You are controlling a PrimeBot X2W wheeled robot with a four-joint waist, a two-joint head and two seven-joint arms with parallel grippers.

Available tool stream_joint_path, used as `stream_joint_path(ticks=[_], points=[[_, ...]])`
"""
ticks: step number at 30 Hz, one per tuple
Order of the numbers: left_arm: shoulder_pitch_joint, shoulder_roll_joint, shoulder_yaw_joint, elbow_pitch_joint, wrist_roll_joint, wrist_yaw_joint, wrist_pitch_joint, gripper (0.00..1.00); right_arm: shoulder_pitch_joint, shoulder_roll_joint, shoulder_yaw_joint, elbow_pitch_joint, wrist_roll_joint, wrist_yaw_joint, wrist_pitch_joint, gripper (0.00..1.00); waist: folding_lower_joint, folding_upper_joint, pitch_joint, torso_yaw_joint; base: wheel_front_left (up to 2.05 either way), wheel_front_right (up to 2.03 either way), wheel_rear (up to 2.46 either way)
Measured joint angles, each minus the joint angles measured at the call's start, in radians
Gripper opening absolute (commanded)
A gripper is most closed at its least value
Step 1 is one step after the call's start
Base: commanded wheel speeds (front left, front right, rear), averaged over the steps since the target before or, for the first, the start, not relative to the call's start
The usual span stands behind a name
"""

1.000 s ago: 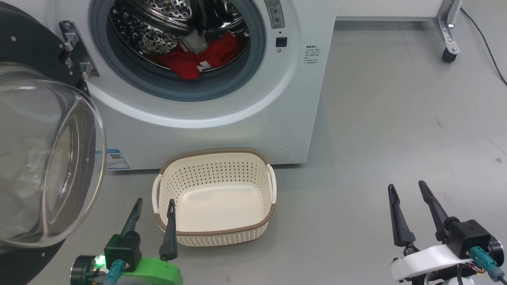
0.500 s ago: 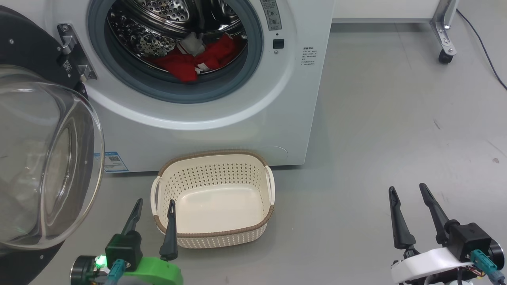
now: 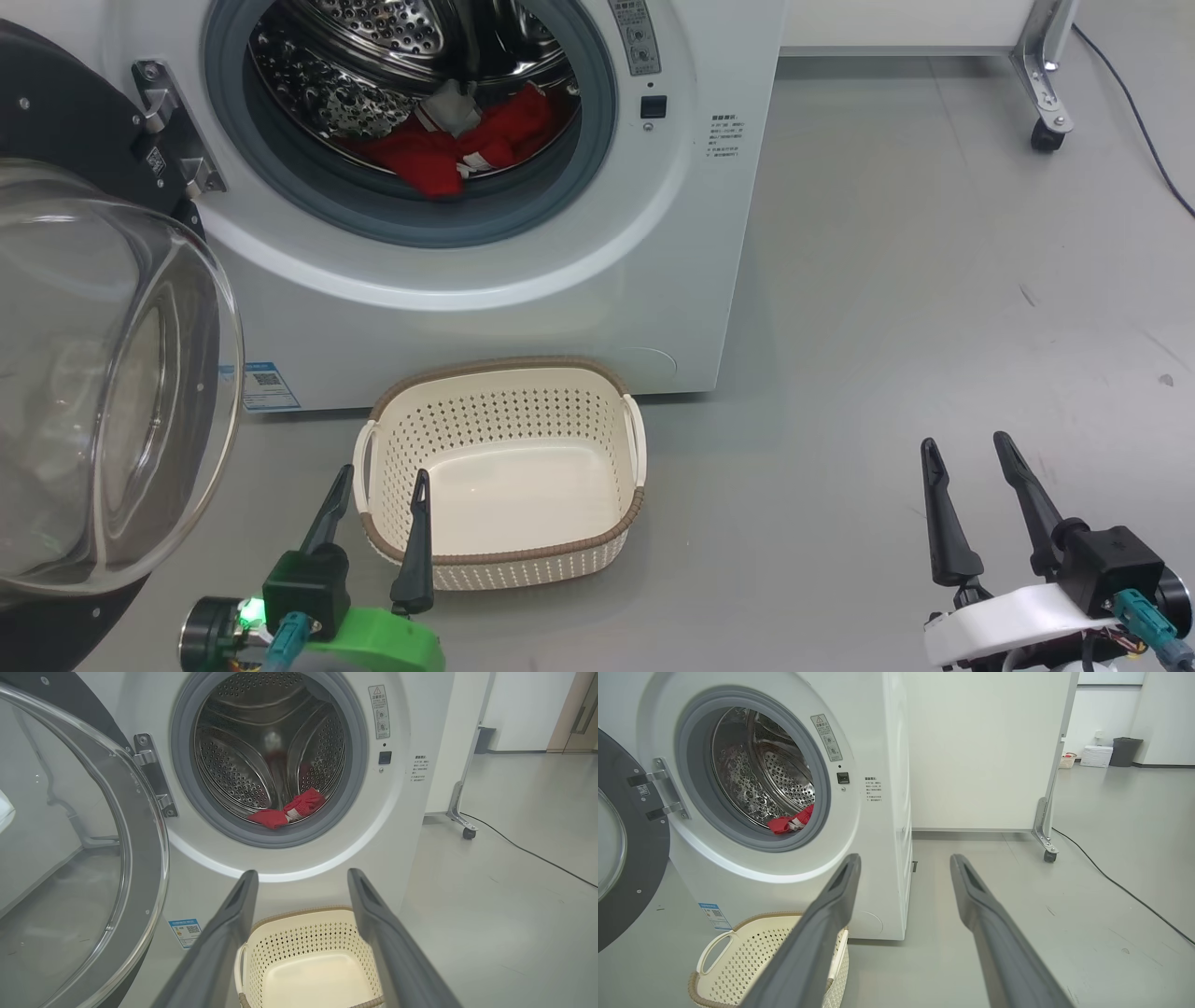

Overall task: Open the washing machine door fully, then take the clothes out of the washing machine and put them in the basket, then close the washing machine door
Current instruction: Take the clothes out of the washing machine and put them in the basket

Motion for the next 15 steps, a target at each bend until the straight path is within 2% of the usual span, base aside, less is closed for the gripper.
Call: stream_joint_path(ticks=[15], points=[[0.001,-0.001,0.019,-0.004,0.005,0.0,0.008,1.0,0.016,0.002,-0.001,-0.001,0.001,-0.001,0.0,1.0,0.0,0.0,-0.002,-0.004,0.76,-0.76,0.0]])
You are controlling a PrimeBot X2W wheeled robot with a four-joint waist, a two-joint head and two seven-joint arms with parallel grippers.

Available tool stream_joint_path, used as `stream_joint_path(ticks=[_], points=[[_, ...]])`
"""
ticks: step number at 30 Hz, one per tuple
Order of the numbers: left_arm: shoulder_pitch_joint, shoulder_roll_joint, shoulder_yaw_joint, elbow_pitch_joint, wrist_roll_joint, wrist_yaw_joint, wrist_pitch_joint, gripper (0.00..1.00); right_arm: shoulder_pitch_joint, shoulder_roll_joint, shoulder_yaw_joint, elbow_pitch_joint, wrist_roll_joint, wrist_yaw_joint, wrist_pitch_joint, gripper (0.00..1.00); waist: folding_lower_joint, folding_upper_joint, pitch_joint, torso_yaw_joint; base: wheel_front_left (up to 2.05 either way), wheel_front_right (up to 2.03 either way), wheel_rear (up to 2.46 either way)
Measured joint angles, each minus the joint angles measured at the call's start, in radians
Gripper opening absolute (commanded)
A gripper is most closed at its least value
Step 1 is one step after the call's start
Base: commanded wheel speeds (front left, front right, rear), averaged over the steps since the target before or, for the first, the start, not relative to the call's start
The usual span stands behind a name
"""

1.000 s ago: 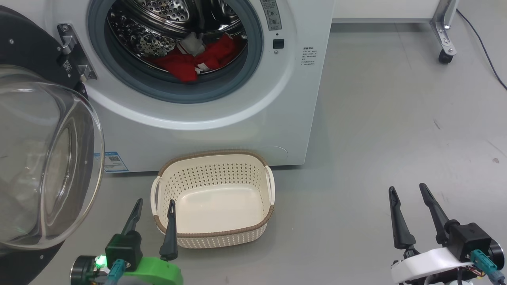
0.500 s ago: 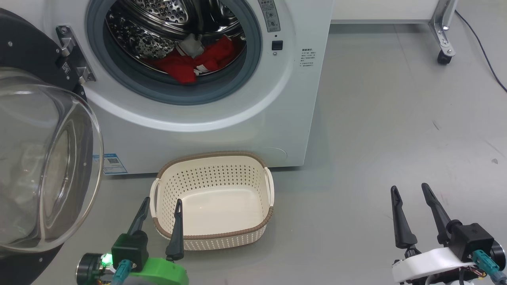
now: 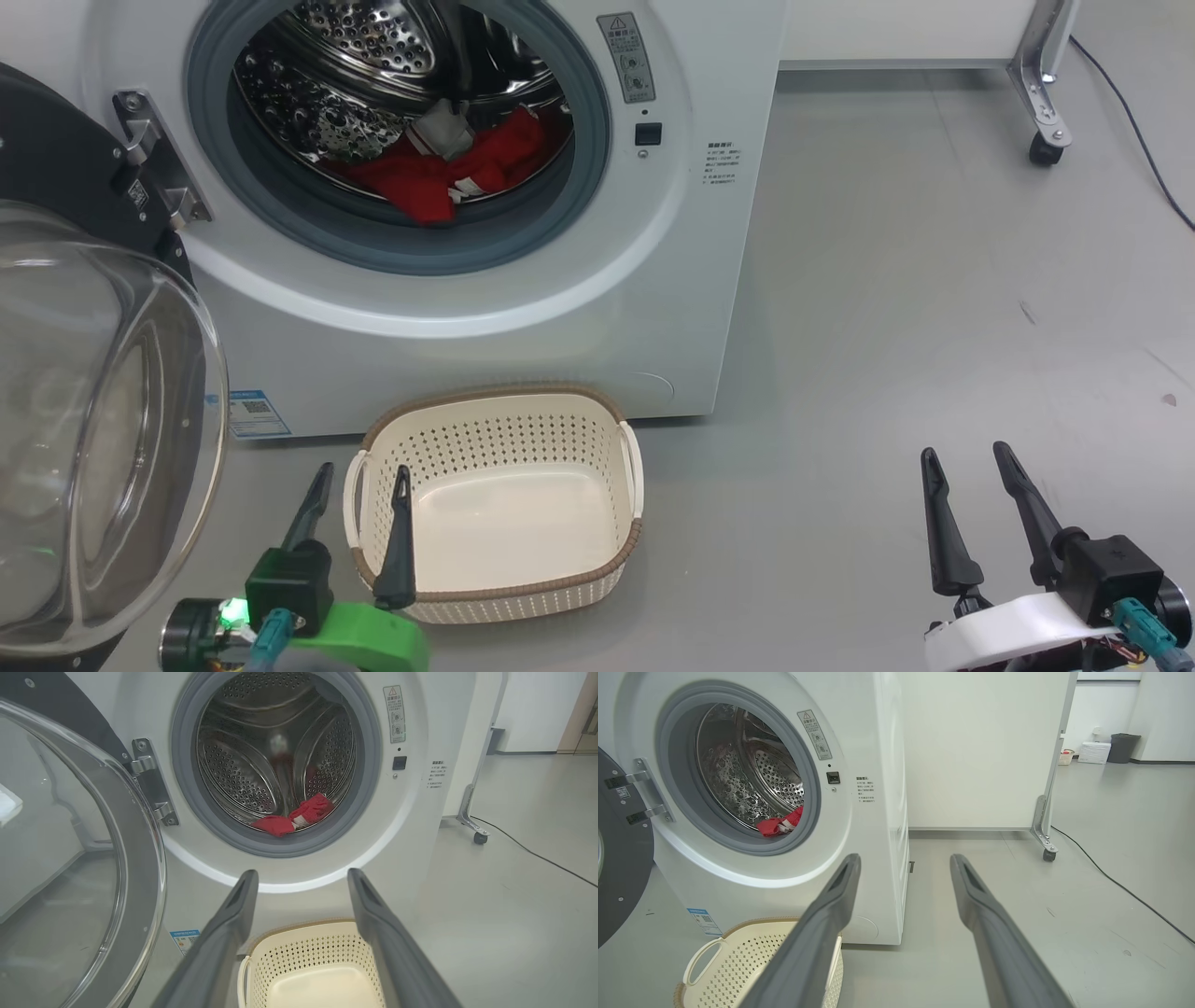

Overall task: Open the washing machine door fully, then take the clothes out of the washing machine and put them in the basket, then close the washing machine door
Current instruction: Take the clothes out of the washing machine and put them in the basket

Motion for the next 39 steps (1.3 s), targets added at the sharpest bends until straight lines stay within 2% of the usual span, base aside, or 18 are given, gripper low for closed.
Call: stream_joint_path(ticks=[18,39], points=[[0.0,0.002,0.024,0.007,0.015,0.0,0.004,1.0,0.002,0.002,0.0,-0.002,0.0,0.0,0.0,1.0,0.0,0.0,0.002,0.005,0.83,-0.83,0.0],[0.0,0.002,0.026,0.013,0.005,0.0,0.01,1.0,0.002,0.002,0.0,-0.002,0.0,0.0,0.0,1.0,0.0,0.0,0.003,0.005,0.12,-0.12,0.0]])
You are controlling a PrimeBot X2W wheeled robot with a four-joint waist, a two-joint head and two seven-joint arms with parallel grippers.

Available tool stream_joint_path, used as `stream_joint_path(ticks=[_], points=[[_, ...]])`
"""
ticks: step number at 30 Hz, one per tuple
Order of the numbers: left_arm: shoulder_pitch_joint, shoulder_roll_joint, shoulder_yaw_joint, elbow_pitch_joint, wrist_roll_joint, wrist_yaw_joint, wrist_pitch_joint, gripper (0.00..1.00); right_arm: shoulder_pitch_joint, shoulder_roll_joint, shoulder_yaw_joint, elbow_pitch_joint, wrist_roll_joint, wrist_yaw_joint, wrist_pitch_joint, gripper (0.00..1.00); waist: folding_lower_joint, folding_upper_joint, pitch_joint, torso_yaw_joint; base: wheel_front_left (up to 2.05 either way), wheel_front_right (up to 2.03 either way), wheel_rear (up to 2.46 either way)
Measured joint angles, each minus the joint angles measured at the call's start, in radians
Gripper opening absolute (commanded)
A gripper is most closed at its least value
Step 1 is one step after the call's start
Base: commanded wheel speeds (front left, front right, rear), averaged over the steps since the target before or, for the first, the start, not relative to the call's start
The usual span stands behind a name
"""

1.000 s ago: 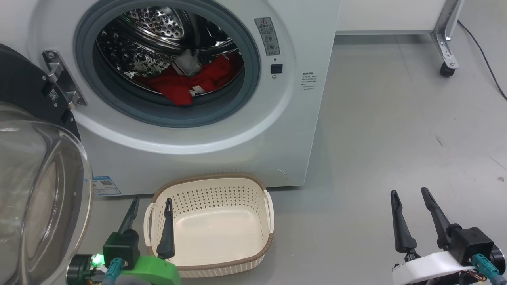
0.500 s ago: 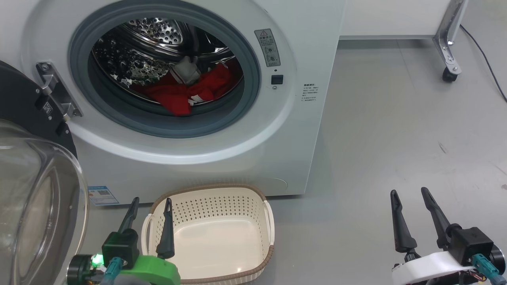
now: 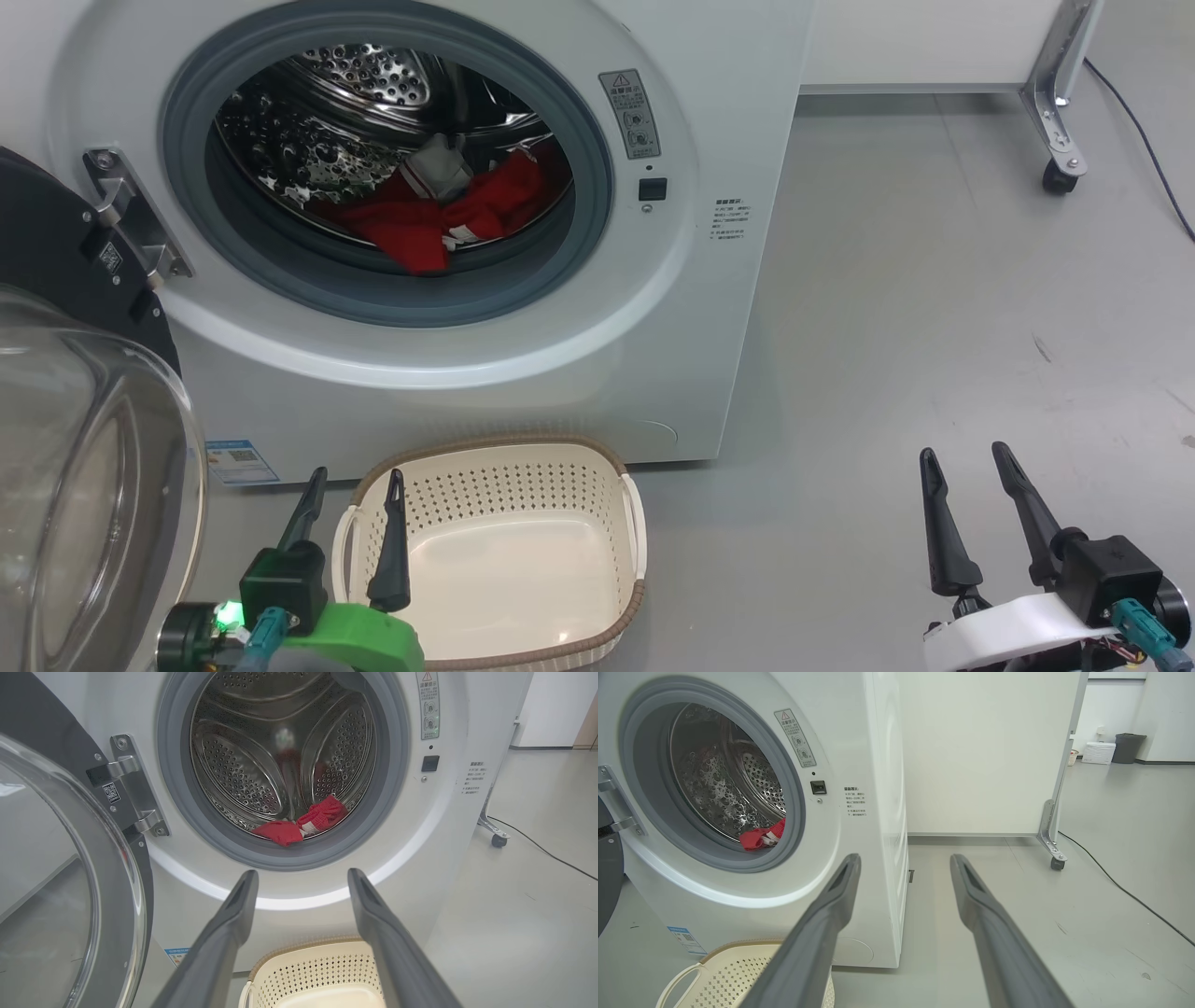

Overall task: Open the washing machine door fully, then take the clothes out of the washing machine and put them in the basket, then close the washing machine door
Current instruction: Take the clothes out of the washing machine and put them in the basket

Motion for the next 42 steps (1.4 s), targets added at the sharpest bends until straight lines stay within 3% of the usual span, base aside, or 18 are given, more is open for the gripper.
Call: stream_joint_path(ticks=[15,25,42], points=[[-0.009,0.0,-0.012,0.008,-0.024,0.0,0.006,1.0,-0.001,-0.001,0.008,-0.009,0.0,0.003,0.0,1.0,0.0,0.0,0.04,-0.011,0.0,0.0,0.0],[-0.122,-0.001,-0.009,0.037,-0.036,0.0,0.016,1.0,-0.024,-0.011,0.011,-0.025,0.0,0.013,0.0,1.0,0.0,0.0,0.097,-0.047,0.0,0.0,0.0],[-0.402,0.006,0.013,0.203,-0.081,0.0,0.211,1.0,-0.116,-0.021,0.013,-0.041,0.029,0.03,0.0,1.0,0.0,0.0,0.251,-0.148,0.0,0.0,0.0]])
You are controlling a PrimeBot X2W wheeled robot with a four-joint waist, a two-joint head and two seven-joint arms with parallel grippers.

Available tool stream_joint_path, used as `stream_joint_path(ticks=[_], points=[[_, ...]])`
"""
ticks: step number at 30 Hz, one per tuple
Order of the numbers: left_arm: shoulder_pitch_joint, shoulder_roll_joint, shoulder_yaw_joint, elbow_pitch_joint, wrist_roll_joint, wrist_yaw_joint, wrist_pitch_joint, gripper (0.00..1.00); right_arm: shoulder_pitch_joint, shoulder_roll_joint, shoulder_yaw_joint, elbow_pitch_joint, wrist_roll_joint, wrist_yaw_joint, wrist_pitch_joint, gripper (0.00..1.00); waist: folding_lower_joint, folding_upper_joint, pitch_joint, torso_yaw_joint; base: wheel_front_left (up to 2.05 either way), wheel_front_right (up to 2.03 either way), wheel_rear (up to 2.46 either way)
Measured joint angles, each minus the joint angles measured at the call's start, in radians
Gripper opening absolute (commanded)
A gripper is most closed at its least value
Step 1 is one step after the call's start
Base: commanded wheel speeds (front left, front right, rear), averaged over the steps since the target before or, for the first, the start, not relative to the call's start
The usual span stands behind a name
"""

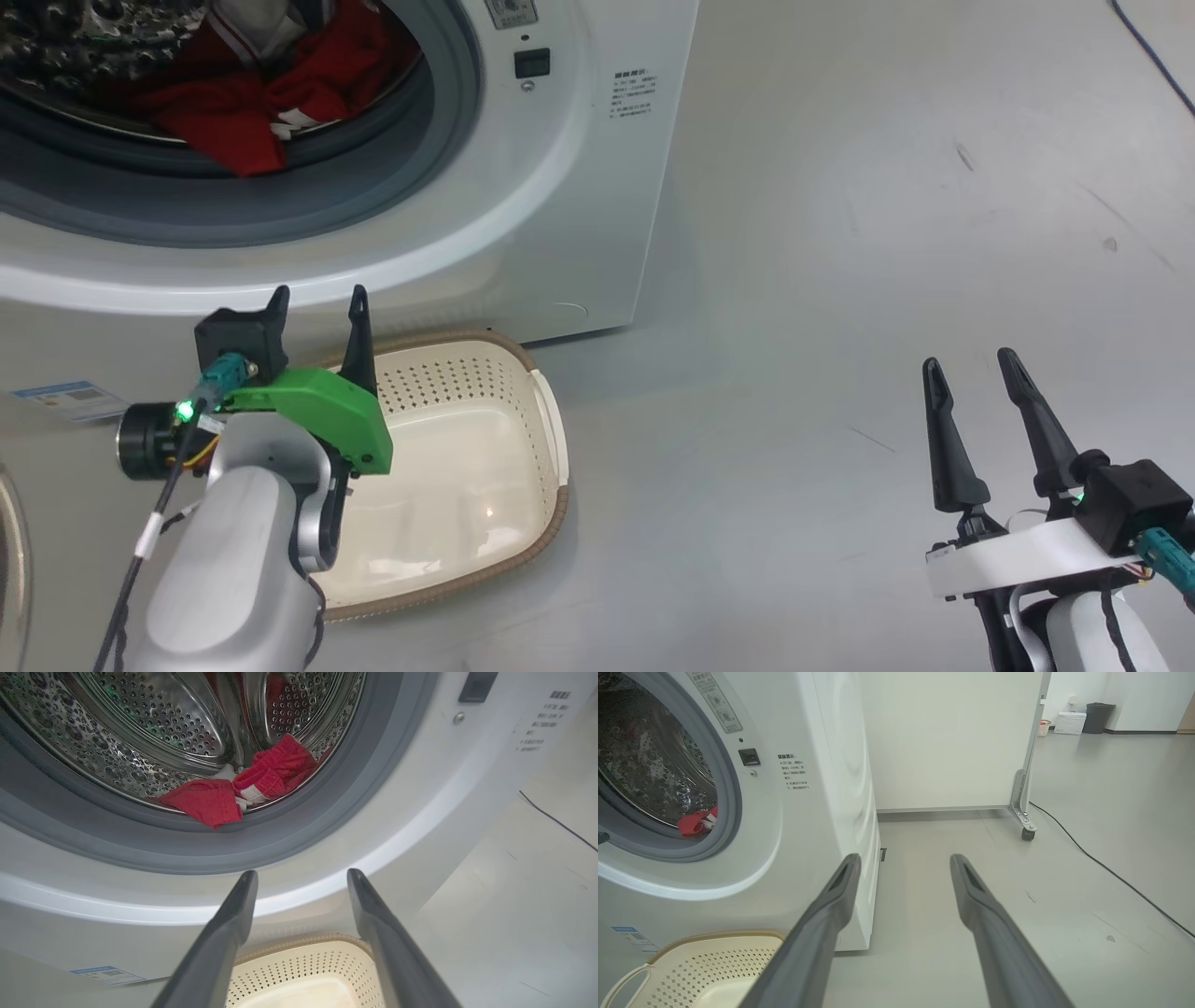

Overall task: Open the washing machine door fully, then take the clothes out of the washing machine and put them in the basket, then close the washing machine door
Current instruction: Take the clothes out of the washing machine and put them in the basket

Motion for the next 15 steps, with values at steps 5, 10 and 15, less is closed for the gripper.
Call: stream_joint_path(ticks=[5,10,15], points=[[-0.095,0.027,0.003,0.036,-0.002,-0.001,0.075,1.0,-0.021,0.0,-0.008,-0.003,0.013,0.006,0.0,1.0,0.0,0.0,0.046,-0.029,0.0,0.0,0.0],[-0.201,0.058,0.021,0.049,-0.005,-0.005,0.139,1.0,-0.048,0.001,-0.011,-0.004,0.024,0.007,0.0,1.0,0.0,0.0,0.093,-0.051,0.0,0.0,0.0],[-0.301,0.093,0.038,0.06,-0.005,-0.011,0.195,1.0,-0.074,0.002,-0.01,-0.004,0.034,0.014,0.0,1.0,0.0,0.0,0.137,-0.07,0.0,0.0,0.0]])
